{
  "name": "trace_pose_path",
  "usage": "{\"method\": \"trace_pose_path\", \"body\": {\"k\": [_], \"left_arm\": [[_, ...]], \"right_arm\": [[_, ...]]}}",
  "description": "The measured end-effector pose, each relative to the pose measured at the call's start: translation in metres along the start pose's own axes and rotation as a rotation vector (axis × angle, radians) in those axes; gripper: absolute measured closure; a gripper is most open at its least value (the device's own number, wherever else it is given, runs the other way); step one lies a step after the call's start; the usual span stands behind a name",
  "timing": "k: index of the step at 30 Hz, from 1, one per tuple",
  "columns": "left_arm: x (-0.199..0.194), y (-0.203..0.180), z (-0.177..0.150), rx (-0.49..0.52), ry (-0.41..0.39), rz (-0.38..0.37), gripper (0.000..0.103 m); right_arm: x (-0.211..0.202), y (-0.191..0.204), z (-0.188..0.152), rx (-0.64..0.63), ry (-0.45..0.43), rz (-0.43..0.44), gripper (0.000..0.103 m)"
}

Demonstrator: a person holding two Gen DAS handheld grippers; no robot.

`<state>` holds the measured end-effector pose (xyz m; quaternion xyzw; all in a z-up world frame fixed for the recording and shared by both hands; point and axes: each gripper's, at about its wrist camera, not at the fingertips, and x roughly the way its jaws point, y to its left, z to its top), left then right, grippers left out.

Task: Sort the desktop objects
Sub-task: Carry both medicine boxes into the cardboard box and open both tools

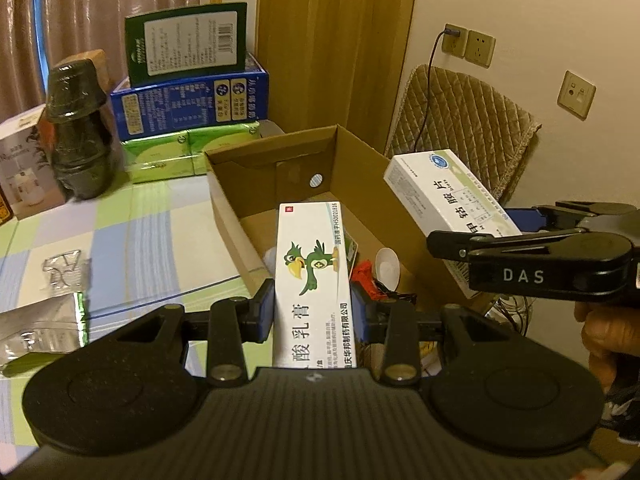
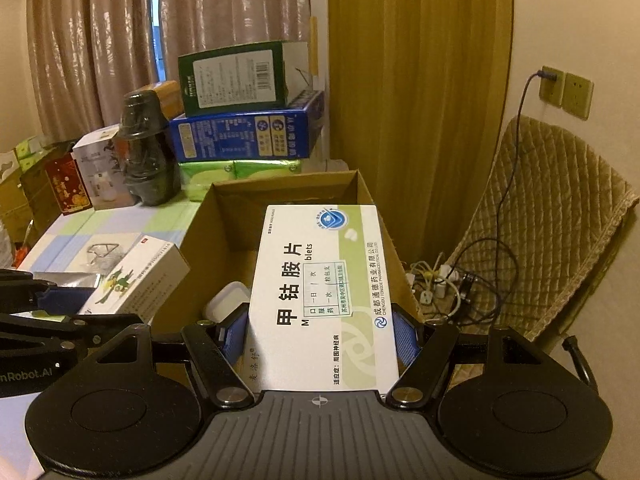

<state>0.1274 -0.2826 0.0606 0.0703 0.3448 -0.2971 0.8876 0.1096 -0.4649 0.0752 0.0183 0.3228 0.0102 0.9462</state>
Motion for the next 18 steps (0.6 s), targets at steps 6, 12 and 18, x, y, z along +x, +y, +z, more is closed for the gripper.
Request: {"method": "trace_pose_path", "body": {"k": [6, 12, 18], "left_arm": [[0.018, -0.004, 0.006, -0.007, 0.014, -0.008, 0.070], [0.032, -0.010, 0.012, -0.012, 0.019, -0.024, 0.070], [0.042, -0.015, 0.017, -0.013, 0.021, -0.027, 0.070]], "right_arm": [[0.015, -0.010, 0.001, 0.015, 0.013, 0.007, 0.035], [0.026, -0.020, 0.000, 0.033, 0.022, 0.008, 0.035], [0.031, -0.023, -0.001, 0.042, 0.029, 0.010, 0.035]]}}
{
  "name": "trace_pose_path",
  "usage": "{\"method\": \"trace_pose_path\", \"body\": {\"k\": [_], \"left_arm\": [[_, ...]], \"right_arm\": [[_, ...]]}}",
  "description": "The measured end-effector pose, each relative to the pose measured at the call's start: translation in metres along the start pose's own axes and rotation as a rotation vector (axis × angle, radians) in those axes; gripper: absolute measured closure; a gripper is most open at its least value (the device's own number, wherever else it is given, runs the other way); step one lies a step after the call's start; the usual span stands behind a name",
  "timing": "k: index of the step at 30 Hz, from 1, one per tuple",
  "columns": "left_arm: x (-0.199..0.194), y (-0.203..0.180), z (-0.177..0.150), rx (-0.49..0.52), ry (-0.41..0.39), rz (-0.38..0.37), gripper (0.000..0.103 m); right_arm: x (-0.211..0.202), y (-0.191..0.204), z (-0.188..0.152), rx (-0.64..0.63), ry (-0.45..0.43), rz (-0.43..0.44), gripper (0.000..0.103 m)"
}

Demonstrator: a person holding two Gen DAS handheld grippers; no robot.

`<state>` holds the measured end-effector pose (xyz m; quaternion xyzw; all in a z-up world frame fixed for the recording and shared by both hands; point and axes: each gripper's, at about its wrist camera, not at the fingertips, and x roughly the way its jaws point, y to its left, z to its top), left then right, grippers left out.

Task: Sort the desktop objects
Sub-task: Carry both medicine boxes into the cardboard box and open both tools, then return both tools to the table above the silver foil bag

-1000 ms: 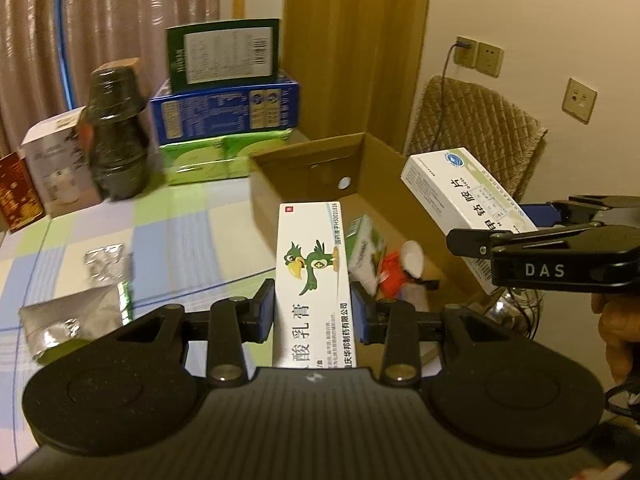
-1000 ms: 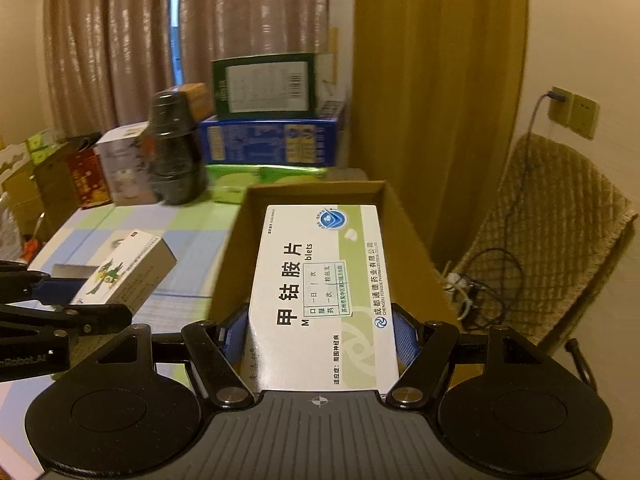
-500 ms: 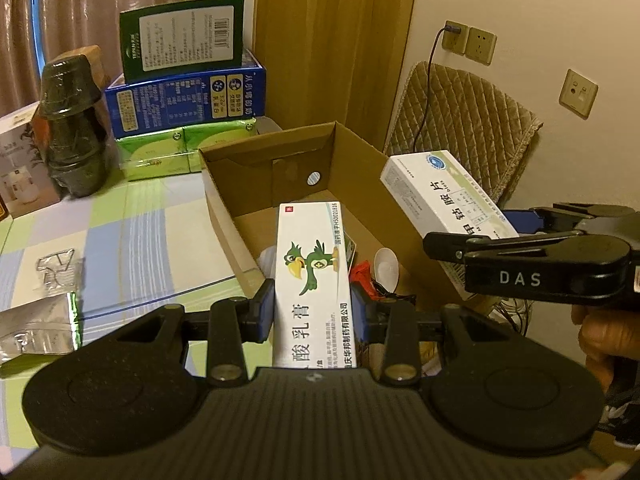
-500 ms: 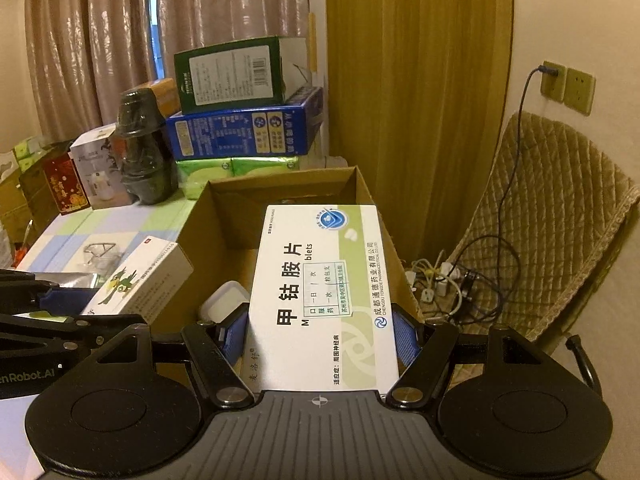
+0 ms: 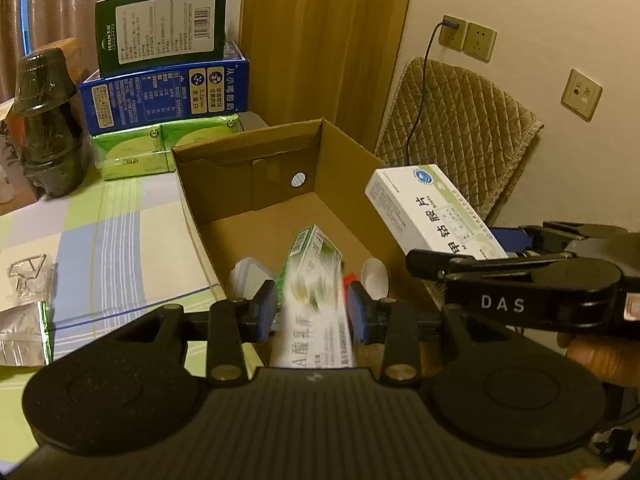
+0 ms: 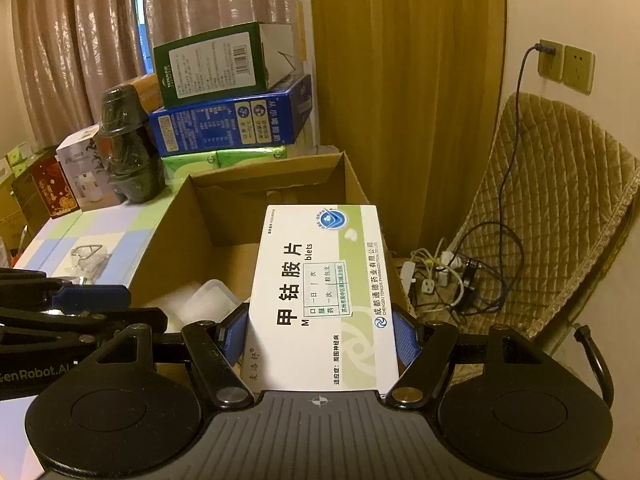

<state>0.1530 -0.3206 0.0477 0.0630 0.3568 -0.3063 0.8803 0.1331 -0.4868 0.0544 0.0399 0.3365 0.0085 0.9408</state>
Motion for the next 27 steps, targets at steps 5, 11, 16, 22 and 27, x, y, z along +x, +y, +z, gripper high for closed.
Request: {"method": "trace_pose_path", "body": {"k": [5, 11, 16, 22, 27], "left_arm": [[-0.007, 0.005, 0.000, -0.005, -0.008, 0.014, 0.070], [-0.019, 0.024, -0.005, -0.022, -0.004, 0.047, 0.066], [-0.030, 0.035, -0.009, -0.024, -0.003, 0.071, 0.061], [-0.045, 0.044, -0.014, -0.035, -0.010, 0.079, 0.055], [-0.065, 0.050, -0.020, -0.036, -0.026, 0.085, 0.043]], "right_arm": [[0.002, 0.005, 0.000, 0.009, 0.000, 0.021, 0.035], [0.003, 0.005, 0.007, 0.092, -0.012, 0.074, 0.025], [-0.005, 0.009, 0.009, 0.093, -0.020, 0.074, 0.021], [-0.018, 0.020, 0.007, 0.090, -0.016, 0.080, 0.020], [-0.033, 0.035, 0.008, 0.077, -0.023, 0.094, 0.020]]}}
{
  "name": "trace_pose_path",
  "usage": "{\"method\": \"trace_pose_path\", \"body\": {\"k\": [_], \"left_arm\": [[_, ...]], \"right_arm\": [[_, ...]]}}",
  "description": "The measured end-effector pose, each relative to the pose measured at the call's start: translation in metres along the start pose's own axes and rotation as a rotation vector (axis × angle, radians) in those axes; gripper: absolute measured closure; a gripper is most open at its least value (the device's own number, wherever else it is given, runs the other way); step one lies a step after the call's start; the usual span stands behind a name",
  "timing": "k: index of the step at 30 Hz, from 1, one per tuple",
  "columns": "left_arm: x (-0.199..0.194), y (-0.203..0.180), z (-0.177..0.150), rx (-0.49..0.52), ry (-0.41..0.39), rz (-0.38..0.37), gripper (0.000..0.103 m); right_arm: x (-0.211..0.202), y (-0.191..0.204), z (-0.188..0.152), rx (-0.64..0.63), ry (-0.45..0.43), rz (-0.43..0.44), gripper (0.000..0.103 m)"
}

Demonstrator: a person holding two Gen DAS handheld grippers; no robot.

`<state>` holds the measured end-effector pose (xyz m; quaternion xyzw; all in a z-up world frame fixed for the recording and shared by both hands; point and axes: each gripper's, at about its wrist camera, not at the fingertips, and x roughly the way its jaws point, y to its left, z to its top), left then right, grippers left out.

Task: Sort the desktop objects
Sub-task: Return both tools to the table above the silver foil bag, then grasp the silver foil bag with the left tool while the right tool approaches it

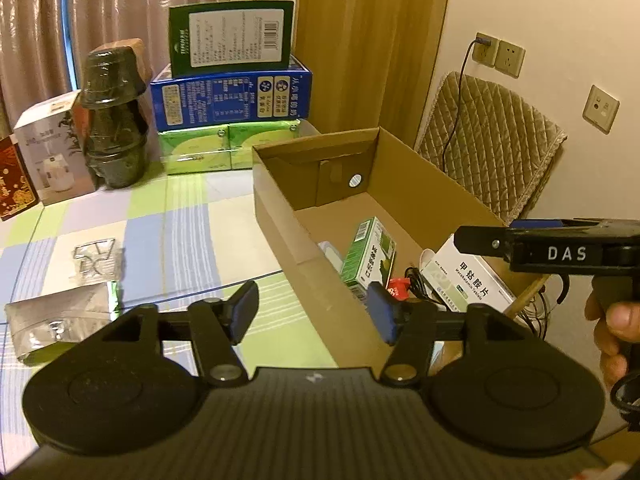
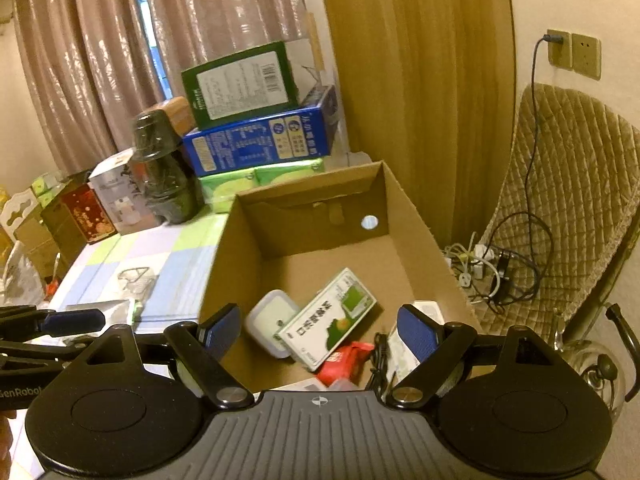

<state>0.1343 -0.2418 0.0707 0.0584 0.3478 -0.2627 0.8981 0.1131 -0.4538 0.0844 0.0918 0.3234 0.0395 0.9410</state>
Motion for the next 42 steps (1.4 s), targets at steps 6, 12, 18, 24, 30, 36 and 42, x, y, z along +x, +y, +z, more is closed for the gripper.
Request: {"method": "trace_pose_path", "body": {"k": [6, 12, 18, 24, 30, 36, 42], "left_arm": [[-0.030, 0.022, -0.019, -0.004, -0.011, 0.035, 0.022], [-0.060, 0.065, -0.048, -0.033, -0.007, 0.105, 0.009], [-0.082, 0.114, -0.075, -0.036, 0.017, 0.181, 0.005], [-0.086, 0.162, -0.101, -0.067, 0.060, 0.248, 0.002], [-0.075, 0.198, -0.119, -0.094, 0.090, 0.275, 0.002], [-0.055, 0.215, -0.129, -0.075, 0.092, 0.247, 0.001], [-0.041, 0.230, -0.134, -0.138, 0.102, 0.184, 0.002]], "right_arm": [[-0.013, 0.031, -0.001, -0.018, -0.013, 0.034, 0.018], [-0.015, 0.075, -0.008, -0.057, -0.022, 0.095, 0.010], [-0.005, 0.123, -0.020, -0.097, -0.024, 0.159, 0.005], [0.022, 0.164, -0.037, -0.139, -0.012, 0.196, 0.003], [0.060, 0.195, -0.052, -0.191, 0.028, 0.227, 0.003], [0.102, 0.207, -0.063, -0.242, 0.079, 0.227, 0.002], [0.135, 0.212, -0.064, -0.254, 0.109, 0.249, 0.002]]}}
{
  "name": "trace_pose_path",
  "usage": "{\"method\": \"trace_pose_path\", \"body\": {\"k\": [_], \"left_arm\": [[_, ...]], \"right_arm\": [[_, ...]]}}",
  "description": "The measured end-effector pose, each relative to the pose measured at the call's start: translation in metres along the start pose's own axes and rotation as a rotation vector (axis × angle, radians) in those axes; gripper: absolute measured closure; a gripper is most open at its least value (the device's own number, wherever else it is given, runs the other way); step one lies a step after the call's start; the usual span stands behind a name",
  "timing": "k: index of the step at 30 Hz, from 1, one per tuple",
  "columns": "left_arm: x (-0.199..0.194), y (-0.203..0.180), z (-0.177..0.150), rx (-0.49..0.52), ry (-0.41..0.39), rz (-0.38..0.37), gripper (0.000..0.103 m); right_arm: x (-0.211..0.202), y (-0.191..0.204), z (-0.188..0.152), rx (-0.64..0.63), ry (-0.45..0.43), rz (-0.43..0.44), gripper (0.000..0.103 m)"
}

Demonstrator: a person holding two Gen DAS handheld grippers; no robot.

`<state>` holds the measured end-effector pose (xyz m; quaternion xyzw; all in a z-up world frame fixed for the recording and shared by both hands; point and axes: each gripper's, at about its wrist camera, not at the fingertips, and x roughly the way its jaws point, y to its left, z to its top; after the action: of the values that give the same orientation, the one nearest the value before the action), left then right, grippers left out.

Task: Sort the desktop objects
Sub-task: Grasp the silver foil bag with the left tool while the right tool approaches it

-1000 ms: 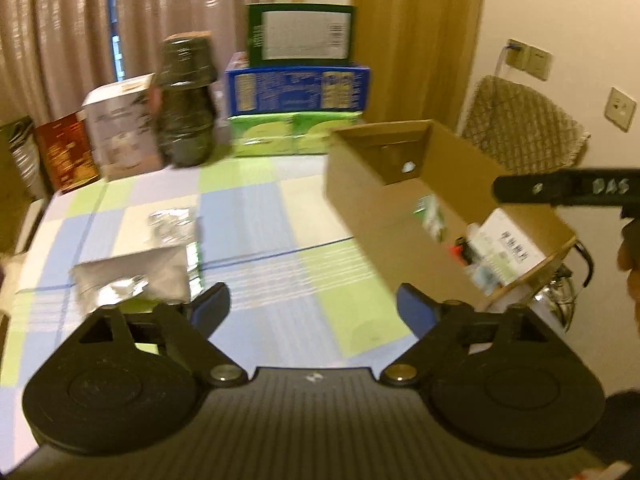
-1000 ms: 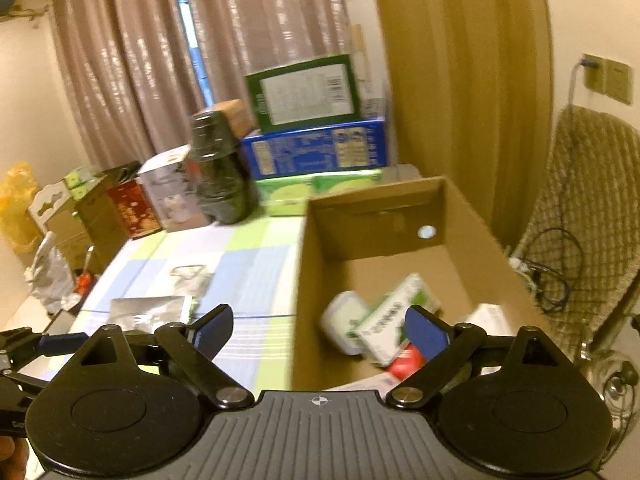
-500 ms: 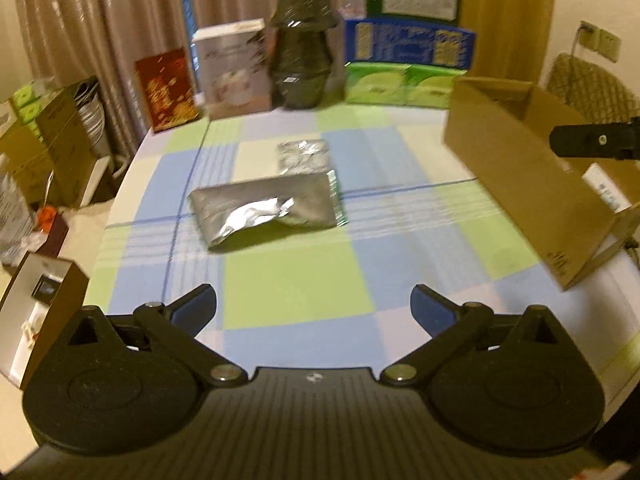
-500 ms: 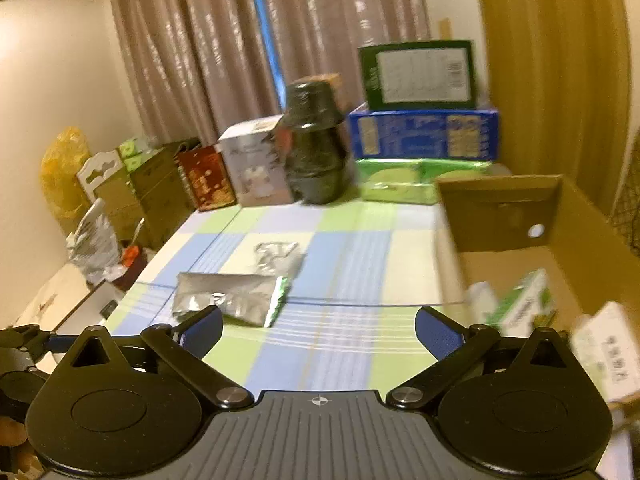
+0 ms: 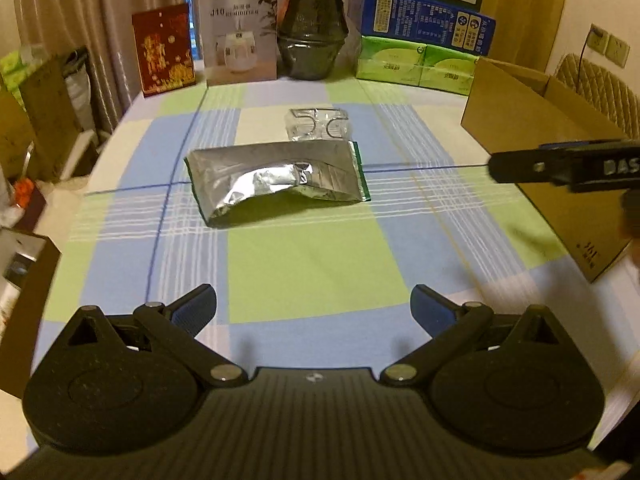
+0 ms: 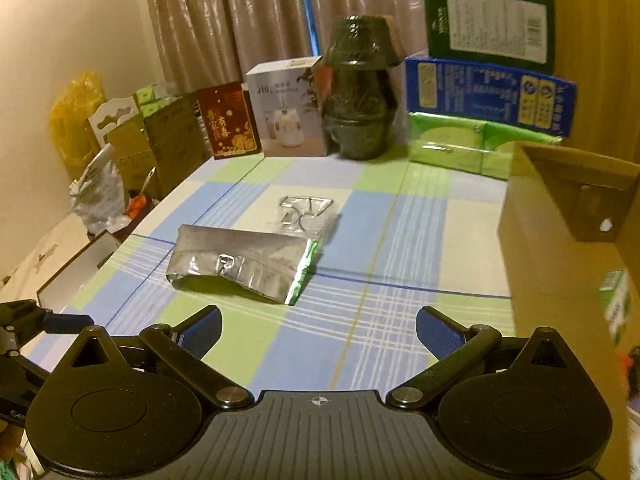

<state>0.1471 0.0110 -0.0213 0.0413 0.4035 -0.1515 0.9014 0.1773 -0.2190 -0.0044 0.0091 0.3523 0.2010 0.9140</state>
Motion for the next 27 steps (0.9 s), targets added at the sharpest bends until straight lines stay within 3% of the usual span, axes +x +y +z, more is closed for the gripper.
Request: {"method": "trace_pose_path", "body": {"k": [8, 15, 20, 27], "left_arm": [[0.013, 0.003, 0.004, 0.047, 0.029, -0.003, 0.002], [0.020, 0.008, 0.020, 0.115, -0.016, -0.045, 0.002], [0.029, 0.006, 0.046, 0.284, -0.076, -0.033, 0.002], [0.060, 0.018, 0.081, 0.522, -0.019, -0.124, 0.006]], "right_arm": [[0.034, -0.004, 0.021, -0.012, 0.043, 0.023, 0.002], [0.045, -0.003, 0.027, -0.114, 0.039, 0.008, 0.002], [0.049, -0.011, 0.028, -0.098, 0.045, 0.016, 0.002], [0.058, -0.011, 0.035, -0.098, 0.040, 0.028, 0.002]]}}
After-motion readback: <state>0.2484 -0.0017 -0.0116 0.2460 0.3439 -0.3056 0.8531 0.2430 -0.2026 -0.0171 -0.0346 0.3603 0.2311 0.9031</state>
